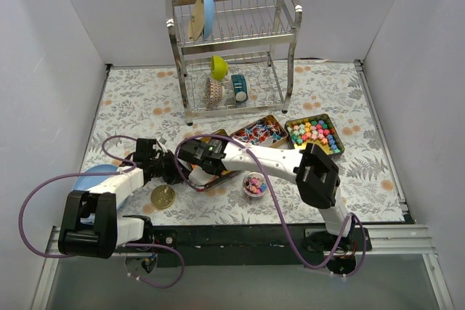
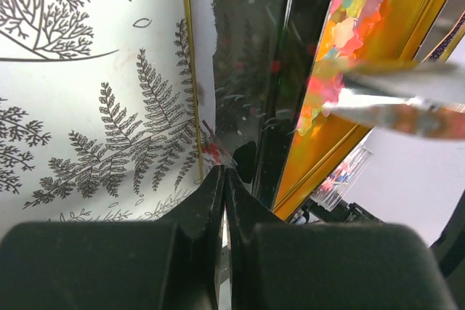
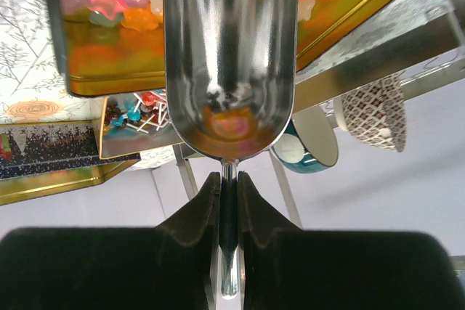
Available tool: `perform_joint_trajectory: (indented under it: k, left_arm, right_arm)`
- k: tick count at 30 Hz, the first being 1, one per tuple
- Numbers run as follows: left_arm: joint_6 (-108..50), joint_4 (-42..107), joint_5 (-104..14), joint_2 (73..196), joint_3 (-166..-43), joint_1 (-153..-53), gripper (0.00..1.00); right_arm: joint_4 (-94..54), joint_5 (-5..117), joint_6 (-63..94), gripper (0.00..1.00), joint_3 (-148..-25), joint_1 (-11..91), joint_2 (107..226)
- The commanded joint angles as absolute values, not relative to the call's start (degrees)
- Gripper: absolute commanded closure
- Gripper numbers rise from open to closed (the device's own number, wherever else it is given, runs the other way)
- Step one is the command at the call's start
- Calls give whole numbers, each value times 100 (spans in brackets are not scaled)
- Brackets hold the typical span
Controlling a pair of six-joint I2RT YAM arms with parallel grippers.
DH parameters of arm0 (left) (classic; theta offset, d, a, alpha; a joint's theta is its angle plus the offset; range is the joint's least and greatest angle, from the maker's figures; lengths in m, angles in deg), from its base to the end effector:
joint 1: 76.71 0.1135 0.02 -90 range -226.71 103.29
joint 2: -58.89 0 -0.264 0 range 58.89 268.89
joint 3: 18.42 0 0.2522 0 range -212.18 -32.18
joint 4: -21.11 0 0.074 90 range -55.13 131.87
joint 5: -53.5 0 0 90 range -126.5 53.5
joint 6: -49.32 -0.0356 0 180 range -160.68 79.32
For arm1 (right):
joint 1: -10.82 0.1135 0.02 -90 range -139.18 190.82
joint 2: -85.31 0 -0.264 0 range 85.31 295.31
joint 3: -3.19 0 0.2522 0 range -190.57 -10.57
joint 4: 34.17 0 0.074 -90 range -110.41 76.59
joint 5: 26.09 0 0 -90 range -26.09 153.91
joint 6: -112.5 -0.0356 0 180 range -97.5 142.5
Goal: Pack the candies
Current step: Scoop the fake candies from the storage box.
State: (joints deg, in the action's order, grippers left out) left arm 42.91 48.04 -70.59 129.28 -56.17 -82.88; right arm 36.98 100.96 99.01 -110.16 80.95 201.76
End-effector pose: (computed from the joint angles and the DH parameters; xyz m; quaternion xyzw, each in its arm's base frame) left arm 0.1929 -0.0409 0.1369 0.5169 -0.7680 0.3775 0.0218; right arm 0.1620 0.3851 0.2377 -0.8872 0.3113 -0.3215 0.1122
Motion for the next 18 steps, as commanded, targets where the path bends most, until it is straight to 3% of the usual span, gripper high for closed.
perform_joint_trajectory:
  k: [1,18]
  left_arm:
    - [4299,4638,-7201,12727,-5661,-8304,100]
    - [4343,4665,-7236,12692,-5503,-8312,100]
  right_arm:
    - [4121,10011,9905,99,-11217,8245,20204]
    - [4287,10170,10126,99,-10910,7551,19984]
